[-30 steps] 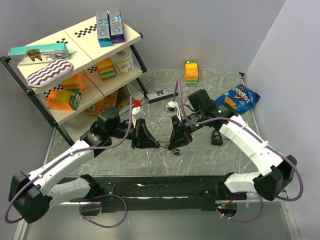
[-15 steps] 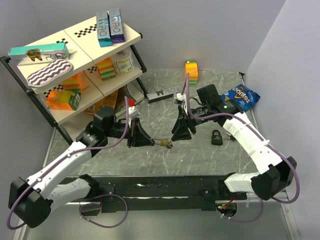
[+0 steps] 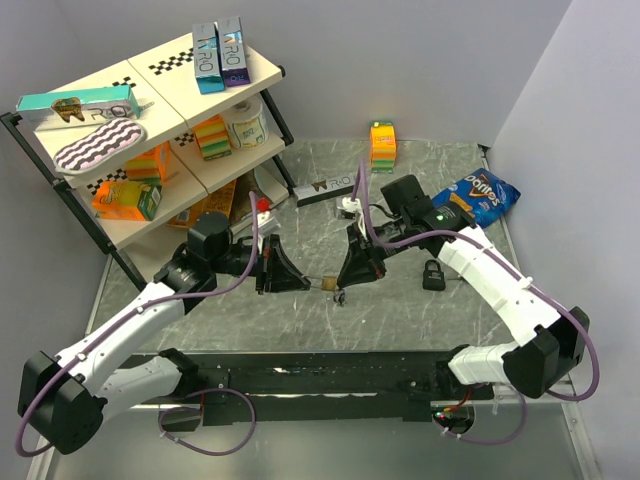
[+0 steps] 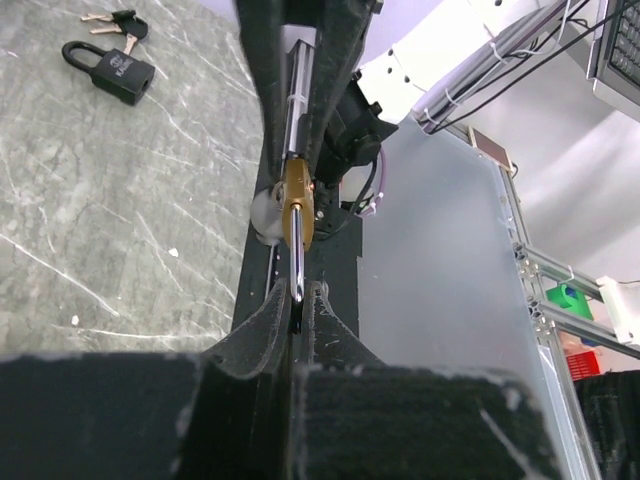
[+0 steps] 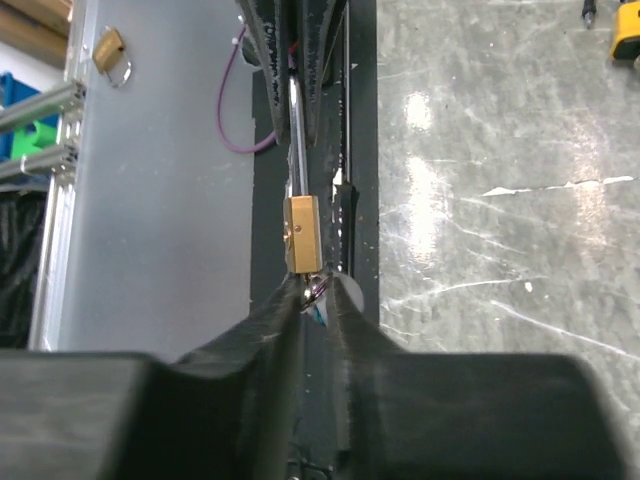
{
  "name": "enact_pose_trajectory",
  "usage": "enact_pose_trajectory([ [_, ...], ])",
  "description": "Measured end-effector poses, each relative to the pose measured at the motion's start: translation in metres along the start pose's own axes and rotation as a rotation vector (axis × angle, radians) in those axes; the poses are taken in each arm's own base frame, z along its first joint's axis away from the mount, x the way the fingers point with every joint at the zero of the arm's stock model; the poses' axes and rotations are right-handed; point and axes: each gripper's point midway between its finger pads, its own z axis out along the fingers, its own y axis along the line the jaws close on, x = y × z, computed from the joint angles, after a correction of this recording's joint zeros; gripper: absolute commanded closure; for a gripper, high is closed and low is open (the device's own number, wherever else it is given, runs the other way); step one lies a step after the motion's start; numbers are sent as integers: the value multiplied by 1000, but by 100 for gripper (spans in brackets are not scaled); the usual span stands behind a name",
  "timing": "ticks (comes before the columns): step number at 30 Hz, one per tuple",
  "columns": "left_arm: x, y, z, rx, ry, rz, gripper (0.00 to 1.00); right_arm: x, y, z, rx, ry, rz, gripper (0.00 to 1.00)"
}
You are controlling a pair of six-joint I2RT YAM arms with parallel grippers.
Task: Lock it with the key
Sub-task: Lock the lock.
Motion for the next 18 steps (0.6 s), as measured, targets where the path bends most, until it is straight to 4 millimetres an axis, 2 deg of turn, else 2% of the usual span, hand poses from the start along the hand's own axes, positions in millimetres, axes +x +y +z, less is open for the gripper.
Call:
enact_pose_trajectory([
  [1, 1, 0, 0, -1, 2, -4, 99, 0, 0, 0, 0, 1, -1, 99],
  [2, 2, 0, 0, -2, 5, -8, 99, 0, 0, 0, 0, 1, -1, 100],
  [10, 8, 4, 0, -12, 11, -24, 99, 12, -1, -3, -7, 18, 1, 100],
  [18, -1, 18, -12, -60, -22, -19, 99, 44, -19, -28, 64, 31, 134, 100],
])
